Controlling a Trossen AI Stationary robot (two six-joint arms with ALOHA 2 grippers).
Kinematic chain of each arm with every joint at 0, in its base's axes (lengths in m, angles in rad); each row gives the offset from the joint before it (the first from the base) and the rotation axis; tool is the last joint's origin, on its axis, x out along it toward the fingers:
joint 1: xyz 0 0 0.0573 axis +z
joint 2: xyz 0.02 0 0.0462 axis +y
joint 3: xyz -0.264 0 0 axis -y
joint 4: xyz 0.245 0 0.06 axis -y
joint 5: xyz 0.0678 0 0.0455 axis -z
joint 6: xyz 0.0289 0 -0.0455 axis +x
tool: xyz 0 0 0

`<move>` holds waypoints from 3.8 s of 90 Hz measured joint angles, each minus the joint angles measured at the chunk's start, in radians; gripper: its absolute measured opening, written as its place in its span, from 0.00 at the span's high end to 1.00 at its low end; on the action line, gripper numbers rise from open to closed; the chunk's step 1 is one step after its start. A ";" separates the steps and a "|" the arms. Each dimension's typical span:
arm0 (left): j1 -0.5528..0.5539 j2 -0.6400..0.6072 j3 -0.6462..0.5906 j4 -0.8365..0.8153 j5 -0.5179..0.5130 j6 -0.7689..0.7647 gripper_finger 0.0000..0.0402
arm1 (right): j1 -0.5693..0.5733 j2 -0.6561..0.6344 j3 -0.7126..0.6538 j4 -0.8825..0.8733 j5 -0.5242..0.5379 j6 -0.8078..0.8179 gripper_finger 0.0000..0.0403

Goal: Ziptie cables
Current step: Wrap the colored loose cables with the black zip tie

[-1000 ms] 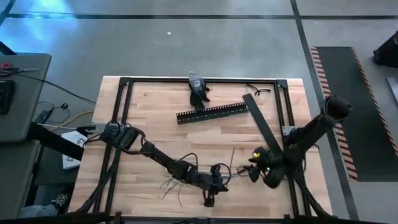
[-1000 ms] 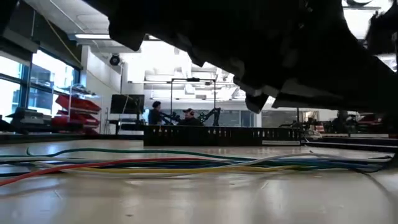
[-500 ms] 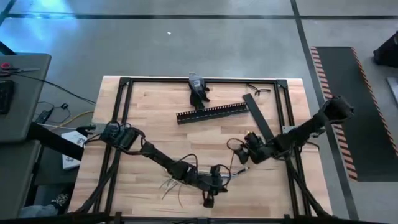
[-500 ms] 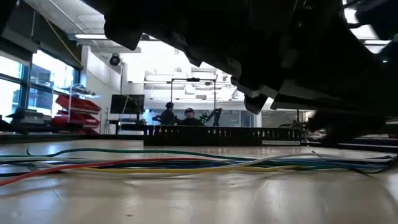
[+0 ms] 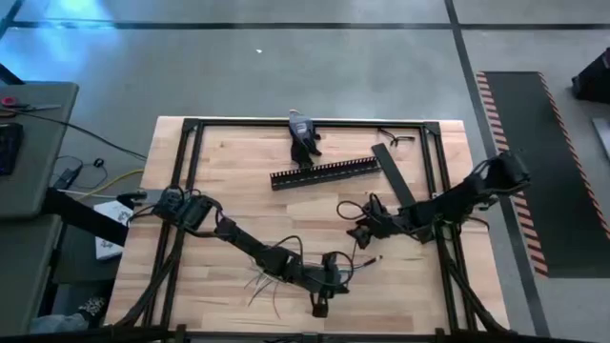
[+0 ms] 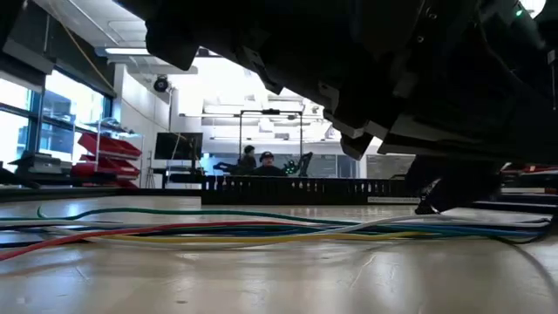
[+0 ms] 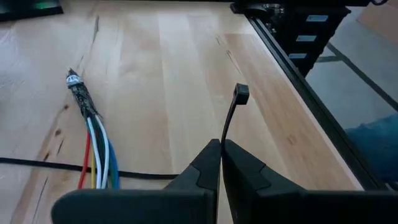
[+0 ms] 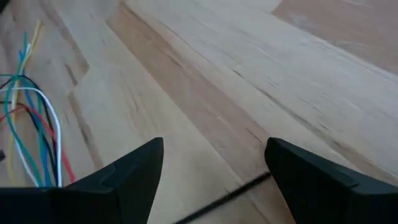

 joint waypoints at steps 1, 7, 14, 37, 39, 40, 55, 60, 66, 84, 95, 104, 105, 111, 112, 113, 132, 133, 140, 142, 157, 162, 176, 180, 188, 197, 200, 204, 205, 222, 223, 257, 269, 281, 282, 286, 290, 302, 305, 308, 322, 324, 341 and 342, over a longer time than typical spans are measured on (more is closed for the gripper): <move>0.000 0.000 0.000 0.000 0.000 0.000 1.00 | 0.001 0.000 0.000 0.002 -0.002 0.000 0.31; 0.000 0.000 0.000 -0.001 0.000 0.000 1.00 | 0.009 0.000 -0.001 0.023 -0.025 -0.002 0.31; 0.000 0.000 0.000 -0.001 -0.001 0.000 1.00 | 0.023 0.001 -0.001 0.035 -0.055 0.006 0.31; -0.002 0.000 0.000 -0.001 -0.004 0.000 1.00 | 0.079 0.003 -0.100 0.211 -0.023 0.075 0.31; -0.002 0.000 0.000 -0.001 -0.004 0.000 1.00 | 0.085 0.003 -0.113 0.244 -0.017 0.076 0.31; -0.002 0.000 0.000 -0.001 -0.004 0.000 1.00 | 0.088 0.003 -0.119 0.261 -0.016 0.075 0.31; -0.001 0.000 0.000 -0.002 -0.007 0.000 1.00 | 0.129 0.004 -0.152 0.357 -0.016 0.076 0.31; -0.001 0.000 0.000 -0.002 -0.012 0.000 1.00 | 0.150 0.013 -0.144 0.354 0.009 0.053 0.31; -0.001 0.000 0.000 -0.001 -0.016 0.000 1.00 | 0.171 0.024 -0.129 0.348 0.049 0.026 0.32; -0.001 0.000 -0.001 -0.002 -0.018 0.000 1.00 | 0.184 0.101 -0.085 0.351 0.133 -0.017 0.43; -0.001 0.000 -0.001 -0.001 -0.018 -0.001 1.00 | 0.184 0.146 -0.075 0.363 0.188 -0.041 0.54; -0.001 0.000 -0.001 -0.004 -0.018 -0.001 1.00 | 0.184 0.155 -0.076 0.372 0.187 -0.090 0.65; -0.001 0.000 -0.001 -0.005 -0.018 -0.001 1.00 | 0.184 0.155 -0.076 0.372 0.187 -0.096 0.66; -0.001 0.000 -0.001 -0.009 -0.018 -0.002 1.00 | 0.186 0.155 -0.077 0.370 0.181 -0.126 0.73; -0.002 0.000 -0.001 -0.010 -0.018 -0.002 1.00 | 0.187 0.155 -0.077 0.370 0.180 -0.130 0.75; -0.002 0.000 -0.001 -0.011 -0.018 -0.002 1.00 | 0.188 0.155 -0.077 0.370 0.179 -0.135 0.76; -0.001 0.000 -0.001 -0.014 -0.016 -0.026 1.00 | 0.209 0.156 -0.079 0.365 0.161 -0.223 0.98; -0.002 0.000 -0.001 -0.014 -0.016 -0.027 1.00 | 0.210 0.156 -0.079 0.365 0.163 -0.227 0.98; -0.002 0.000 -0.001 -0.014 -0.021 -0.032 1.00 | 0.226 0.157 -0.079 0.364 0.192 -0.247 0.99; -0.002 0.000 -0.001 -0.013 -0.025 -0.038 1.00 | 0.230 0.157 -0.079 0.363 0.201 -0.254 0.99; -0.002 0.000 -0.001 0.009 -0.062 -0.107 1.00 | 0.262 0.154 -0.051 0.347 0.286 -0.448 1.00; -0.001 -0.001 -0.001 0.010 -0.074 -0.141 1.00 | 0.269 0.153 -0.022 0.331 0.310 -0.527 1.00; 0.002 -0.001 -0.001 0.011 -0.080 -0.205 1.00 | 0.274 0.152 0.091 0.160 0.374 -0.745 1.00; 0.005 -0.004 -0.001 0.008 -0.083 -0.211 1.00 | 0.277 0.152 0.126 0.098 0.415 -0.802 1.00; 0.015 -0.017 -0.001 0.000 -0.084 -0.212 1.00 | 0.290 0.152 0.178 -0.005 0.509 -0.909 1.00; 0.026 -0.043 -0.001 -0.001 -0.085 -0.236 1.00 | 0.312 0.151 0.211 -0.052 0.572 -1.014 1.00; 0.029 -0.050 -0.001 -0.001 -0.081 -0.243 1.00 | 0.321 0.150 0.216 -0.052 0.584 -1.045 1.00; 0.034 -0.058 -0.001 -0.018 -0.075 -0.254 1.00 | 0.337 0.150 0.221 -0.053 0.602 -1.083 1.00; 0.035 -0.060 -0.001 -0.025 -0.072 -0.257 1.00 | 0.341 0.150 0.222 -0.053 0.607 -1.092 1.00; 0.047 -0.074 -0.001 -0.131 -0.044 -0.290 1.00 | 0.399 0.150 0.222 -0.065 0.717 -1.172 1.00; 0.047 -0.075 -0.001 -0.132 -0.044 -0.290 1.00 | 0.401 0.150 0.222 -0.068 0.717 -1.172 1.00; 0.047 -0.076 -0.010 -0.201 -0.044 -0.314 1.00 | 0.390 0.213 0.221 -0.014 0.712 -1.197 1.00; 0.027 -0.076 -0.010 -0.193 -0.068 -0.337 1.00 | 0.364 0.257 0.221 0.121 0.706 -1.260 1.00; 0.008 -0.076 -0.010 -0.214 -0.086 -0.386 1.00 | 0.323 0.287 0.221 0.271 0.640 -1.347 1.00; 0.007 -0.076 -0.010 -0.216 -0.088 -0.388 1.00 | 0.319 0.289 0.221 0.285 0.633 -1.356 1.00; 0.001 -0.076 -0.010 -0.221 -0.097 -0.398 1.00 | 0.307 0.297 0.221 0.335 0.612 -1.388 1.00; -0.005 -0.076 -0.010 -0.235 -0.109 -0.417 1.00 | 0.296 0.307 0.221 0.377 0.597 -1.419 1.00; -0.020 -0.107 -0.010 -0.368 -0.152 -0.468 1.00 | 0.260 0.314 0.221 0.462 0.554 -1.487 1.00; -0.025 -0.121 -0.010 -0.415 -0.171 -0.474 1.00 | 0.250 0.314 0.222 0.475 0.536 -1.493 1.00; -0.028 -0.138 -0.010 -0.456 -0.191 -0.481 1.00 | 0.242 0.314 0.222 0.485 0.523 -1.497 1.00; -0.034 -0.182 -0.009 -0.525 -0.218 -0.472 1.00 | 0.206 0.314 0.243 0.503 0.486 -1.560 1.00; -0.034 -0.182 -0.009 -0.519 -0.218 -0.465 1.00 | 0.201 0.314 0.248 0.503 0.475 -1.568 1.00; -0.031 -0.176 -0.009 -0.515 -0.221 -0.460 1.00 | 0.180 0.322 0.275 0.506 0.451 -1.624 1.00; -0.031 -0.176 -0.009 -0.515 -0.221 -0.461 1.00 | 0.179 0.324 0.275 0.506 0.451 -1.625 1.00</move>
